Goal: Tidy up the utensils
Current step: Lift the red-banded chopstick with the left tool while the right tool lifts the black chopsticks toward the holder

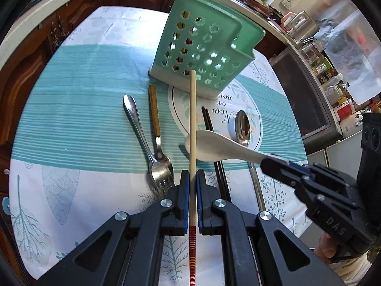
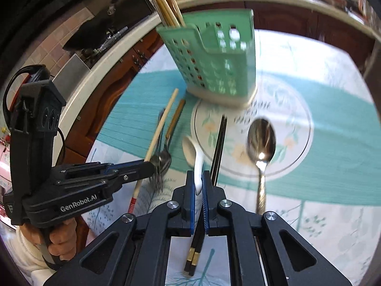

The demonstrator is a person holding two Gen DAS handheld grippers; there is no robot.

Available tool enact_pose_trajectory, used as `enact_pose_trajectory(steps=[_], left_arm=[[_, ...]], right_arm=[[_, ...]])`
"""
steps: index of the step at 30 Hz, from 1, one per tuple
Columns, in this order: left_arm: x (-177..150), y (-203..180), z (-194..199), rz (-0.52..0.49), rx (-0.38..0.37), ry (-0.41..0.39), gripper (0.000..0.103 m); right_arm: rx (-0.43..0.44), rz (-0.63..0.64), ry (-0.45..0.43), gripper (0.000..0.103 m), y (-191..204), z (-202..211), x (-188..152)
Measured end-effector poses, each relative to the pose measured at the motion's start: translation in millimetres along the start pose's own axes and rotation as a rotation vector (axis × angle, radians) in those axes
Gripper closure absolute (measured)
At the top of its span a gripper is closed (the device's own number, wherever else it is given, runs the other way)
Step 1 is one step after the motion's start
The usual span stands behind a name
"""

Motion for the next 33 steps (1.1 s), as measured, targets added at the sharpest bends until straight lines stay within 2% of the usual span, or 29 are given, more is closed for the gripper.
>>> enact_pose_trajectory(steps=[5, 10, 16, 18, 21, 28, 33], left_arm=[[11, -3, 26, -0.024, 0.003, -0.076, 0.1], [32, -13, 67, -0.059, -0.019, -0.205, 0.1], [81, -37, 114, -0.109, -0.001, -0.411, 0.1], [101, -44, 128, -0.128, 0.02, -0.507, 0.1], [129, -51, 141, -0.124, 0.039, -0.612, 0.1], [181, -54, 140, -0.088, 0.07, -0.811, 0.1], [196, -54, 116, -0.078, 0.131, -0.89, 0.1]], right_arm=[[-0.019, 0.012, -0.062, 0.098, 8, 30, 21], [-0.039, 0.017, -0.131, 0.099, 13, 65, 45], [-0.085, 0.029, -0.21, 0.099, 17, 107, 81], [-0.094, 0.029, -0.232, 0.099, 18, 117, 96], [-0.111, 0.025, -0.255, 0.099, 15, 129, 118], [-0.134, 0.008, -0.273, 0.099, 5, 136, 164], [-0.137, -0.004, -0.263, 0.099, -8, 115, 188]])
Point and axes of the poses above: each gripper's, at about its wrist camera, not at the fingertips, and z roughly against the way its jaws point, y to its left, x to its top, the point moved 2 cm from there along -z, roughly the way its jaws point, and after that the axes turned 11 degrees about x, right-handed, at the moved point
